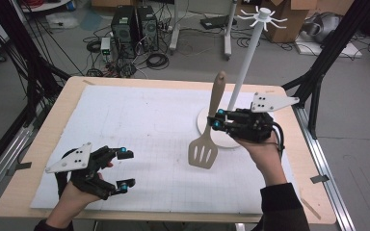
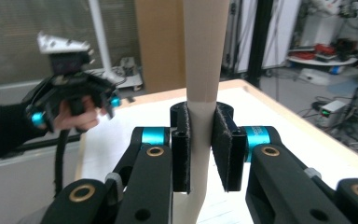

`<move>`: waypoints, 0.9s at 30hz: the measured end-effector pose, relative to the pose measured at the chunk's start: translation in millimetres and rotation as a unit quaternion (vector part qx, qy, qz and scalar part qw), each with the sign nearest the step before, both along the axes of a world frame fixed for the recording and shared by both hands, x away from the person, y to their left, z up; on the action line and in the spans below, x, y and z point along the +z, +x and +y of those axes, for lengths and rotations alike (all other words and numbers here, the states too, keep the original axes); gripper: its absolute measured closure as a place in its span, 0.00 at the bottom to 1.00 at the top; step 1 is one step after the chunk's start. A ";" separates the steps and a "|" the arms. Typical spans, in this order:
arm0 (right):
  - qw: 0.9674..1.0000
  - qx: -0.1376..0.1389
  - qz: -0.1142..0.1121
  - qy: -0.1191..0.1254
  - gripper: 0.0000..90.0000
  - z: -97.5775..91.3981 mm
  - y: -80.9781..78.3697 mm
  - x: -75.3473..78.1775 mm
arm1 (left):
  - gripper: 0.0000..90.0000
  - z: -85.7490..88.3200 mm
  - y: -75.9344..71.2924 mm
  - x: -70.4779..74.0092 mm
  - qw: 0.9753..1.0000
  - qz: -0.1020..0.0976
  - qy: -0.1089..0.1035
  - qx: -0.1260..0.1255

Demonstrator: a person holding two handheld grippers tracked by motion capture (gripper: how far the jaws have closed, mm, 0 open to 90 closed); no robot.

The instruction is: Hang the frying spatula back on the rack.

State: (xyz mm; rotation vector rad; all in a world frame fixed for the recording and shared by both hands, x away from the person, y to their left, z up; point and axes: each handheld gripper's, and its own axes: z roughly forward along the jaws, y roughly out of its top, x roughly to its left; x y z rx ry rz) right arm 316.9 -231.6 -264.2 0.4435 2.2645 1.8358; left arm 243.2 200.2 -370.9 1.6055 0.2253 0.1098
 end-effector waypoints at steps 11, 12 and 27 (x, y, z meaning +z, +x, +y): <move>0.998 -0.066 0.001 0.018 0.87 -16.1 29.0 25.4 | 0.24 13.9 -4.1 -15.7 1.000 0.013 0.004 0.010; 0.997 -0.072 0.005 0.021 0.87 -17.4 31.4 26.7 | 0.24 13.7 -4.2 -16.6 1.000 0.013 0.004 0.011; 0.989 -0.138 0.038 0.043 0.87 -27.3 62.4 39.7 | 0.24 9.2 -8.6 -18.5 1.000 0.011 0.012 0.006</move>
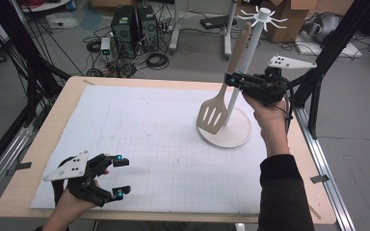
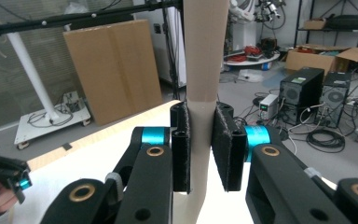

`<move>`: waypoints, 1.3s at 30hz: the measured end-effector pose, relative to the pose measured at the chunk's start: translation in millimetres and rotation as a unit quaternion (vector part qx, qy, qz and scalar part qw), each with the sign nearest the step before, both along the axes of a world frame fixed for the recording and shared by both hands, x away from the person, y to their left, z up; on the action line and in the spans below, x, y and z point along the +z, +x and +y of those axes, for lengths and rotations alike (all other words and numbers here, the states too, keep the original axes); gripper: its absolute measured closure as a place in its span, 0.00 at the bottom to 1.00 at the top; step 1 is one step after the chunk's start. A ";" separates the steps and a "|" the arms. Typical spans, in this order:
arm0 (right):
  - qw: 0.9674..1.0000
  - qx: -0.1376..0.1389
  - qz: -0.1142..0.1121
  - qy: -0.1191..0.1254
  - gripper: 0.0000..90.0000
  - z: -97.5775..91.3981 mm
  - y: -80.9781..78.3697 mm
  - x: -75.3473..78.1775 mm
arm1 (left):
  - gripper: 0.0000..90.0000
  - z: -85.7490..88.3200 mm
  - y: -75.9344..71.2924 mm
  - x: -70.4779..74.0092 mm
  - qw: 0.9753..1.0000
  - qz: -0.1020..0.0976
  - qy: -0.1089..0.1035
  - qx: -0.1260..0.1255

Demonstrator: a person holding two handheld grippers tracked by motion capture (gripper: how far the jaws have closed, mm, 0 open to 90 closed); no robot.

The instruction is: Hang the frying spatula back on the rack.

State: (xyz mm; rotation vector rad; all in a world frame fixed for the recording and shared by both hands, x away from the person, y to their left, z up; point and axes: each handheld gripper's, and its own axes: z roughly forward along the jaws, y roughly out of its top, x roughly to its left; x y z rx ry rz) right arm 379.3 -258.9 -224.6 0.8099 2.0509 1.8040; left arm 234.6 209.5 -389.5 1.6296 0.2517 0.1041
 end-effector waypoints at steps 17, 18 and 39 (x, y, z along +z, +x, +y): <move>0.999 -0.021 0.023 0.005 0.87 -6.3 16.2 -4.1 | 0.24 -1.9 -0.6 -3.0 1.000 0.004 0.004 -0.004; 0.999 -0.024 0.024 0.006 0.87 -6.9 16.6 -4.4 | 0.24 -2.1 -0.7 -3.1 1.000 0.005 0.003 -0.004; 0.998 -0.057 0.010 -0.018 0.86 -18.4 20.0 -8.4 | 0.26 -1.3 0.1 -6.7 1.000 0.006 0.003 -0.001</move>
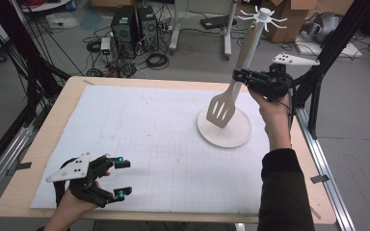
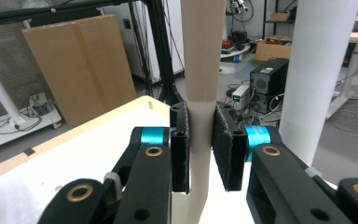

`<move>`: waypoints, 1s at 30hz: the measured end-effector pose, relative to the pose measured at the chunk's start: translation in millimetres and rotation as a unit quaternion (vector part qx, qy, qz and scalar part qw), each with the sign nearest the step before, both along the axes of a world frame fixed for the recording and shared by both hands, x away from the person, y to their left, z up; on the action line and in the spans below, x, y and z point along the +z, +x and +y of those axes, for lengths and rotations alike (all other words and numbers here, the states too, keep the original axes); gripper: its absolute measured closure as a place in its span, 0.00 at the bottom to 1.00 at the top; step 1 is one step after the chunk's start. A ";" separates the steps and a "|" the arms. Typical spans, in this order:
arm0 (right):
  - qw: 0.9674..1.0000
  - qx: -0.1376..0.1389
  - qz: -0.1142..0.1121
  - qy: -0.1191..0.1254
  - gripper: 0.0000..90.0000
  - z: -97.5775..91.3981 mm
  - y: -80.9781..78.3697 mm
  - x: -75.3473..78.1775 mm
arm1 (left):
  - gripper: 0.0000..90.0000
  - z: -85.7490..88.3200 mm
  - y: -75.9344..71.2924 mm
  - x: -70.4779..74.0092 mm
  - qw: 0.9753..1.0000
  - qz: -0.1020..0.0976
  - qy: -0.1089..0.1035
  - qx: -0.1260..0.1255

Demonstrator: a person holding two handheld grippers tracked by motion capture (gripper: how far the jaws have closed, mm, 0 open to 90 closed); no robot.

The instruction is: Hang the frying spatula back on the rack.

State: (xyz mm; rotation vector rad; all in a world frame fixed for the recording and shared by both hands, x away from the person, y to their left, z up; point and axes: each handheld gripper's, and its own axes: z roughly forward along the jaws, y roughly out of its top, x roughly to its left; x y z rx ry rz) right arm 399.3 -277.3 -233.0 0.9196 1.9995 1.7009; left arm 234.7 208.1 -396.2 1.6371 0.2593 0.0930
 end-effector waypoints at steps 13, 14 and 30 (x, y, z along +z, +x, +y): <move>0.999 -0.027 -0.011 -0.018 0.61 -17.1 -13.6 -3.5 | 0.25 3.8 2.3 -2.6 1.000 0.002 0.004 0.007; 0.999 -0.028 -0.014 -0.018 0.57 -19.7 -16.2 -4.2 | 0.25 4.3 2.4 -2.8 1.000 0.001 0.006 0.009; 0.997 0.071 -0.030 -0.033 0.30 -28.4 -87.9 -60.6 | 0.25 8.3 12.1 -9.9 1.000 0.002 0.007 0.029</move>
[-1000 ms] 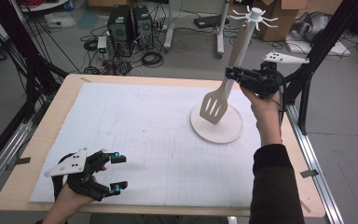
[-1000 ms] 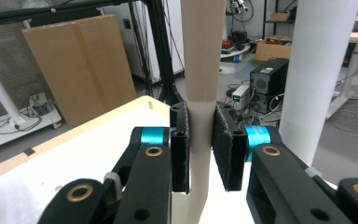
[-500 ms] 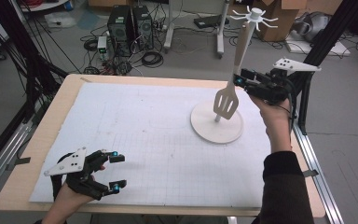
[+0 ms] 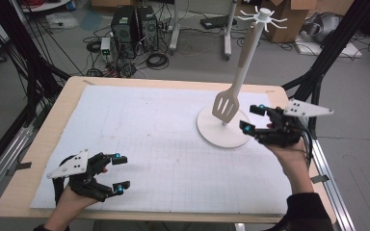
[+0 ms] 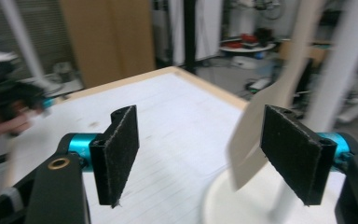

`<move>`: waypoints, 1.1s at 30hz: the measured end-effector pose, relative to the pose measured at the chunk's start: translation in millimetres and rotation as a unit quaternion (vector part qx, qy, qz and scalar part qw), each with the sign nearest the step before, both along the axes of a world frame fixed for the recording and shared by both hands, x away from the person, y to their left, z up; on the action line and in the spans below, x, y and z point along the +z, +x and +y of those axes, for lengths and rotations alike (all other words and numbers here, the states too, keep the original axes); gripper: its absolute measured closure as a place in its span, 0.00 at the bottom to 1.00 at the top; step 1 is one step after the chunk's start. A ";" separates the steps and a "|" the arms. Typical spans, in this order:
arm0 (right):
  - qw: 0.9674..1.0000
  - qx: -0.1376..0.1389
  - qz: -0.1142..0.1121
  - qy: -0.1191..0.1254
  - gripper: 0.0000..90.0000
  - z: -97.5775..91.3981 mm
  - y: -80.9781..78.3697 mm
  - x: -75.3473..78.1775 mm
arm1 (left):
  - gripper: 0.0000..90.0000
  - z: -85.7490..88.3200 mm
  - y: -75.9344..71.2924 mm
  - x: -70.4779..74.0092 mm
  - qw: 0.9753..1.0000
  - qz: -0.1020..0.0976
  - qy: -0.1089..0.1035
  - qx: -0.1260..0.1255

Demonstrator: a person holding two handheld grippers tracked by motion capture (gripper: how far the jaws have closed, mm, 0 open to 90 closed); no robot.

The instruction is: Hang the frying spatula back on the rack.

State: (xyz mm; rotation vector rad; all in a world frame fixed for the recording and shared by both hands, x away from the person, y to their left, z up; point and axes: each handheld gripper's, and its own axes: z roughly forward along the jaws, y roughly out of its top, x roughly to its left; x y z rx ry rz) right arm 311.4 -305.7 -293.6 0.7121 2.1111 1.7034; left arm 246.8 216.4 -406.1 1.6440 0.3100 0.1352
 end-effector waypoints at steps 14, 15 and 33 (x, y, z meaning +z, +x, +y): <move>0.997 0.070 0.006 -0.014 0.23 28.7 -48.8 -78.9 | 0.22 6.1 9.2 -6.4 1.000 -0.007 -0.005 0.025; 0.997 0.080 0.009 -0.013 0.22 30.2 -51.6 -87.0 | 0.22 6.7 9.2 -6.9 1.000 -0.009 -0.005 0.025; 0.993 0.108 0.034 -0.043 0.16 43.3 -54.2 -122.2 | 0.21 16.0 7.5 -21.9 0.999 0.010 -0.008 0.047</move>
